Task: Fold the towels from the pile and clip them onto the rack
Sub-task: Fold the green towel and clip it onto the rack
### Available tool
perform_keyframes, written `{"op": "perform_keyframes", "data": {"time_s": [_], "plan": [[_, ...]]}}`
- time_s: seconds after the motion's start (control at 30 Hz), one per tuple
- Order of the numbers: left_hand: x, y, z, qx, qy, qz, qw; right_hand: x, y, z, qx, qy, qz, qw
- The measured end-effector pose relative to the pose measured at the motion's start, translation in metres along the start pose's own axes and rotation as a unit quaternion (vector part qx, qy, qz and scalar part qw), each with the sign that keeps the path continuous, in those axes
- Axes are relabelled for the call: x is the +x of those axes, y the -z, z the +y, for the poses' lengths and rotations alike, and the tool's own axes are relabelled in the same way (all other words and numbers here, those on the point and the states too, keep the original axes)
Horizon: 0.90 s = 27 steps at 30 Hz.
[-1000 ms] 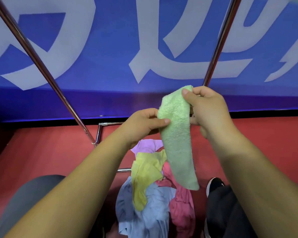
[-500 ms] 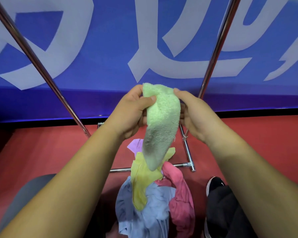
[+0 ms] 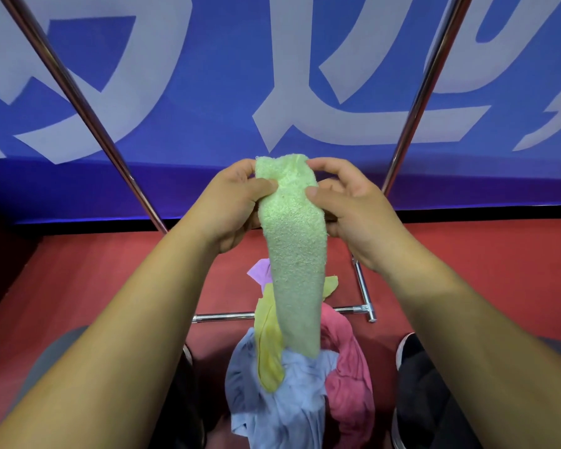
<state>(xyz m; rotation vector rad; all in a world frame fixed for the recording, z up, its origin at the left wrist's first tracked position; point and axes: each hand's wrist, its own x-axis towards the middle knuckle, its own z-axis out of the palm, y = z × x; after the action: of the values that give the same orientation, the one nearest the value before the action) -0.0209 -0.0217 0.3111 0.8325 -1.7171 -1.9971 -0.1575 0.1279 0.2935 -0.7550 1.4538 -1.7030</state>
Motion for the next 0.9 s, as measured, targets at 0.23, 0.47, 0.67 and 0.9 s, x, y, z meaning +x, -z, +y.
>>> {"op": "perform_keyframes", "data": {"time_s": [0.23,0.47,0.67,0.9], "plan": [[-0.004,-0.007,-0.005,-0.022,0.030,-0.048,0.998,0.001,0.003,0.002,-0.038,0.021,0.074,0.996],[-0.003,-0.014,-0.022,0.025,0.094,-0.111,0.989,0.004,0.016,-0.006,0.001,0.006,0.135,0.991],[-0.001,-0.026,-0.025,0.028,0.001,-0.088,0.996,0.002,0.023,-0.013,0.014,0.017,0.147,0.989],[-0.001,-0.027,-0.015,0.014,-0.047,-0.063,0.997,-0.003,0.017,-0.010,-0.015,0.033,0.113,0.993]]}}
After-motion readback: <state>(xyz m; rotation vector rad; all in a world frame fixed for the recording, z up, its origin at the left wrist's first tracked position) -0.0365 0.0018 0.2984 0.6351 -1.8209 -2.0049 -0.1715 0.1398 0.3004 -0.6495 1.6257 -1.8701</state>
